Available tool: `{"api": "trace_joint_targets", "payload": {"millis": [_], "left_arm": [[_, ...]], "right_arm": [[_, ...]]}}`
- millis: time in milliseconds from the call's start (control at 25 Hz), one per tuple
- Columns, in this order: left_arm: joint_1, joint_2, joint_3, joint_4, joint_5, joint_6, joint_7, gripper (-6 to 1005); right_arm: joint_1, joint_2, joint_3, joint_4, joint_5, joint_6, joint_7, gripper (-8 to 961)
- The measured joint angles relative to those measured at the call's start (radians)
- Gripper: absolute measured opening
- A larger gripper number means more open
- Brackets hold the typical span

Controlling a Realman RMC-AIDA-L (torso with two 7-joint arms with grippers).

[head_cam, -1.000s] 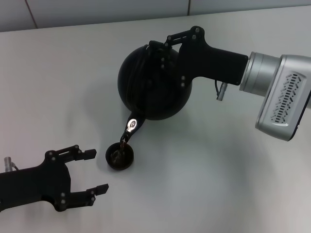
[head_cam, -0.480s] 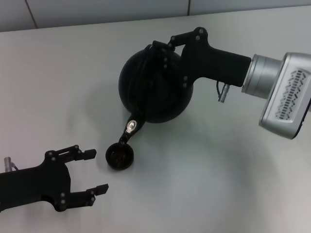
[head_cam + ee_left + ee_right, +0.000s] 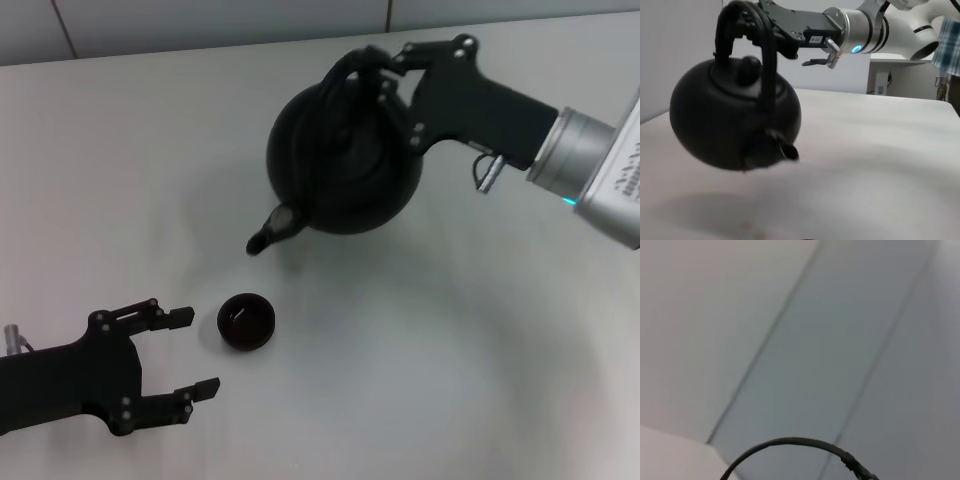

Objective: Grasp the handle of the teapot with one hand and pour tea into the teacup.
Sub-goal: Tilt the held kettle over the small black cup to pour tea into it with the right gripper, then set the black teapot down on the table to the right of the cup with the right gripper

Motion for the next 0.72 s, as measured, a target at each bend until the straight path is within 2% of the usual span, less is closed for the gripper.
{"api": "trace_joint_targets", "payload": {"millis": [360, 720], "left_arm": [[0.000, 0.000, -0.003, 0.000, -0.001, 0.001, 0.002, 802], [-0.004, 0.000, -0.003, 0.000, -0.001, 0.000, 0.003, 802]], "right_arm": [[-0.040, -0.002, 0.006, 0.022, 0.201, 0.064, 0.214, 77], [-0.048, -0.003, 0.017, 0.036, 0.211, 0.231, 0.397, 77]]}}
